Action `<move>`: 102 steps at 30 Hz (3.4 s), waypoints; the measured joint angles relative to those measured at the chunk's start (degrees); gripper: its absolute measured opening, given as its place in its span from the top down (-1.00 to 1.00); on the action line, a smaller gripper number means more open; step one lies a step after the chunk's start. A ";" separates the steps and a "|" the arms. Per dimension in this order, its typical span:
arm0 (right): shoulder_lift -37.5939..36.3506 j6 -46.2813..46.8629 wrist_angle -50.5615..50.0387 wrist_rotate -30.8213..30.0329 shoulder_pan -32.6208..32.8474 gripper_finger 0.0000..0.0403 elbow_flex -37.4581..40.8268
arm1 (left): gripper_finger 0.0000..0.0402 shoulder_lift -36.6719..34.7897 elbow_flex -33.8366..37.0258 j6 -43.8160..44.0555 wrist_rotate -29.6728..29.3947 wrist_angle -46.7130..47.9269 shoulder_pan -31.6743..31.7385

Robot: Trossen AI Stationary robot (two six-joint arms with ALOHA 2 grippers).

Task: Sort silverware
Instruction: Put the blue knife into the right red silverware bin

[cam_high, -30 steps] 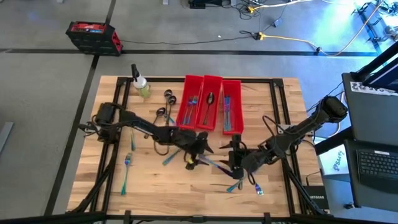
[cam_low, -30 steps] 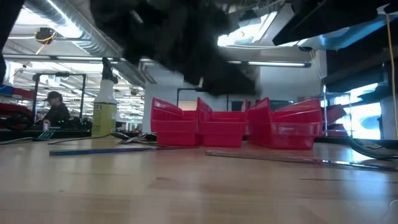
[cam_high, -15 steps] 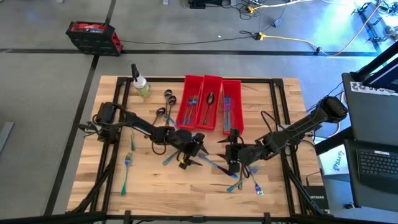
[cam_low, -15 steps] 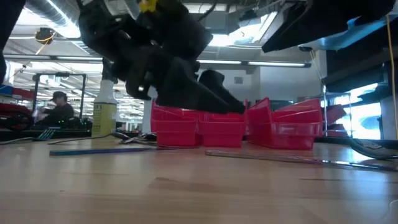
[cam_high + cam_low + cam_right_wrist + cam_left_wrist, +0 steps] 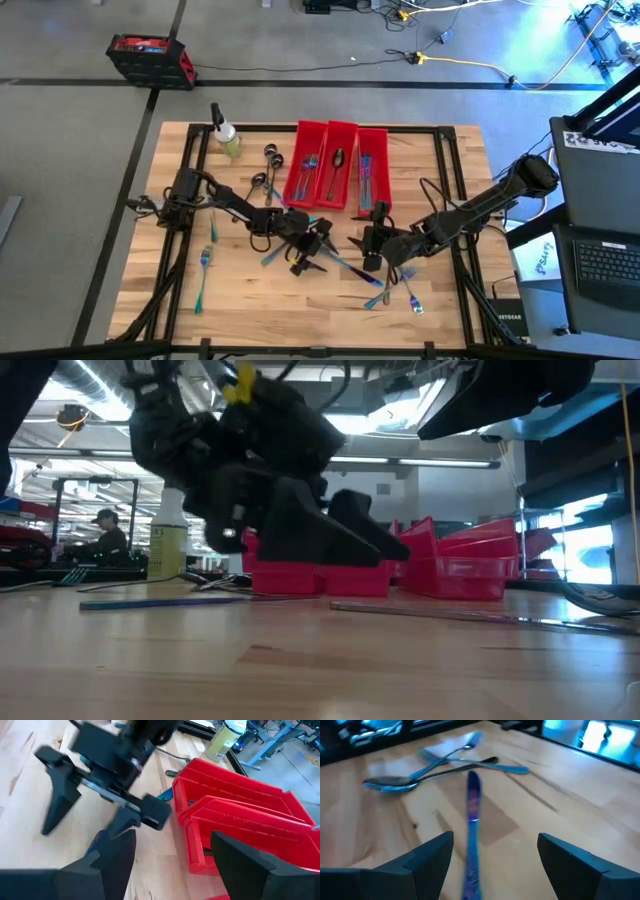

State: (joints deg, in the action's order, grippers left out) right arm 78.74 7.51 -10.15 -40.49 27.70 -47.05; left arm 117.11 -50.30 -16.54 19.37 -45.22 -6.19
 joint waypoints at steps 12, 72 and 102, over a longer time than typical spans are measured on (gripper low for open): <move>0.00 -0.22 -0.70 -0.50 0.00 -0.20 0.00 | -0.38 6.85 -0.02 2.61 -1.17 -8.27 0.19; 0.00 2.48 -10.57 3.74 0.02 -0.20 -10.34 | 0.83 9.94 -2.05 15.41 -9.25 -10.76 0.19; -1.37 27.65 -21.25 34.92 -12.00 -0.03 -5.84 | 0.83 1.01 -2.40 1.10 -8.81 -8.07 -1.06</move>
State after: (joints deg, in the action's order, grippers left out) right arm 77.37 35.16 -31.40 -5.57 15.71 -52.89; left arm 118.11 -52.71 -15.44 10.56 -53.30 -7.25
